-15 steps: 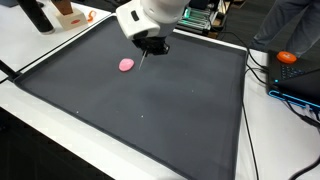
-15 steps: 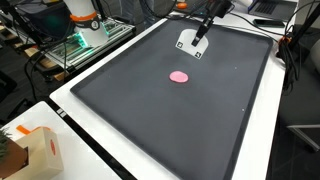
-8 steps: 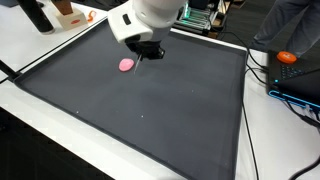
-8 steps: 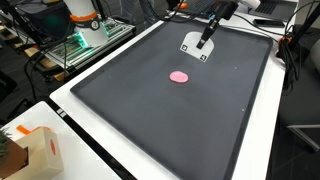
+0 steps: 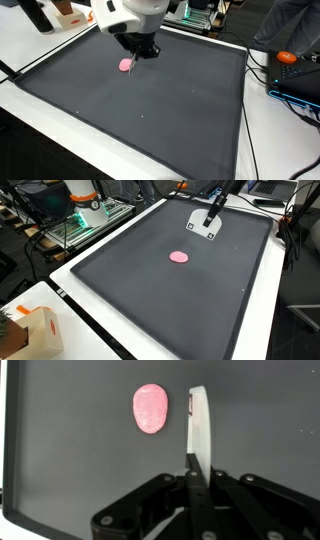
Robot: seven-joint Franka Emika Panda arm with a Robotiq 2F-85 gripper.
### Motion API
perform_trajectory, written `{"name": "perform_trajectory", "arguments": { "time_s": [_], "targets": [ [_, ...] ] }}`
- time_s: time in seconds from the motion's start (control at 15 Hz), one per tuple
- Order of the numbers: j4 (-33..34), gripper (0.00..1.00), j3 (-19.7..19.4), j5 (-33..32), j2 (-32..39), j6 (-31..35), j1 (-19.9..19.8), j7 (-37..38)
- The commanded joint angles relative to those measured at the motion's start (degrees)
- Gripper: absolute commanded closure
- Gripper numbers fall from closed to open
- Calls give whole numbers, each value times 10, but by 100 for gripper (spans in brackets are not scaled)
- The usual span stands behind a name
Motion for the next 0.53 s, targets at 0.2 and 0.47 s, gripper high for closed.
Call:
{"name": "perform_trajectory", "arguments": {
  "time_s": [0.2,0.47],
  "targets": [
    [42,99,-7,66,4,-12,-29,-9],
    [49,99,-15,98,-3,-9,-56,-16]
  ]
}}
